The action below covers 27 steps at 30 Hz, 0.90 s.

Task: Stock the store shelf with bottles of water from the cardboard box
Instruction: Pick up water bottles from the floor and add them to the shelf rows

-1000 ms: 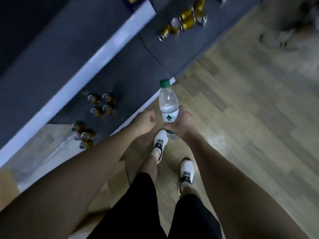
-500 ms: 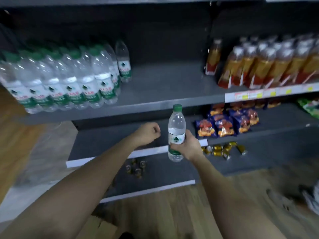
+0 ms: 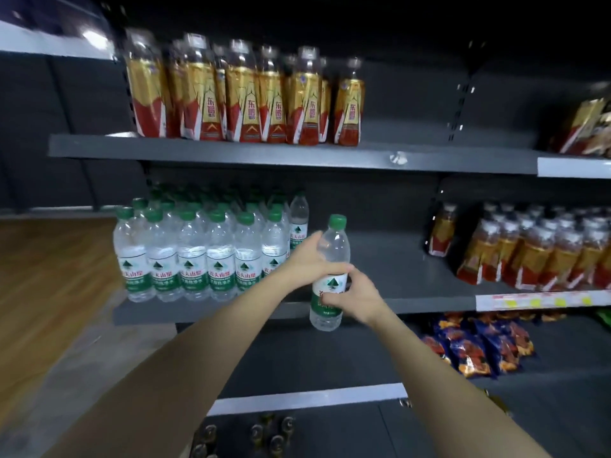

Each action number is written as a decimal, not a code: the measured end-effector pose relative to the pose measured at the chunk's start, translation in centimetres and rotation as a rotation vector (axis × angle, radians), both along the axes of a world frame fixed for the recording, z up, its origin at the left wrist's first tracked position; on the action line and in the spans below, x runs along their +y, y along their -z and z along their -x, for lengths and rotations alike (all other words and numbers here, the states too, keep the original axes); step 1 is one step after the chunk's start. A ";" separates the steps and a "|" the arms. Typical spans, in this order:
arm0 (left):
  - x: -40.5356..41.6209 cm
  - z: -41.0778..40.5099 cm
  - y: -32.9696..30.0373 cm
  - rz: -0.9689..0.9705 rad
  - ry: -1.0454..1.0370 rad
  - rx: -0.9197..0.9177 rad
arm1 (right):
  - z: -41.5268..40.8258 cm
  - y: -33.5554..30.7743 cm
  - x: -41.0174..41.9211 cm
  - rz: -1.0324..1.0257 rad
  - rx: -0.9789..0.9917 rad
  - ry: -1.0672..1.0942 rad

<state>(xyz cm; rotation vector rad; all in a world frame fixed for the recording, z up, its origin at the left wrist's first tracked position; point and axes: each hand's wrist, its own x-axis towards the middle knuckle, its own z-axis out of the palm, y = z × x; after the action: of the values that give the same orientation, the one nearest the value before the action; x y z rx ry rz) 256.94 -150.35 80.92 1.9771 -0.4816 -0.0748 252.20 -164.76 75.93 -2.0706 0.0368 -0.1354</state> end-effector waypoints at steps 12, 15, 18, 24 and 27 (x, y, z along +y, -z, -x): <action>-0.8 -7.0 -3.6 -0.090 -0.111 -0.161 | -9.6 -2.7 -0.9 0.087 0.073 -0.146; -1.9 -9.2 -3.8 -0.171 -0.132 -0.141 | -13.2 -2.1 -2.4 0.112 0.100 -0.199; -3.1 -11.3 -3.4 -0.212 -0.183 -0.100 | -16.3 -1.5 -3.7 0.094 0.129 -0.264; -5.8 -15.3 -2.9 -0.297 -0.343 -0.101 | -22.5 -0.6 -5.4 0.082 0.114 -0.433; -6.7 -16.9 -2.7 -0.381 -0.463 -0.133 | -24.8 -0.3 -5.8 0.107 0.081 -0.498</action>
<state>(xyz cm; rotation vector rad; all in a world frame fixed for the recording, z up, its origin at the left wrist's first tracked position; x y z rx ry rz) 273.87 -157.05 83.62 2.4322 -0.0838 0.2769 276.98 -170.53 76.23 -2.1266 -0.4420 0.2567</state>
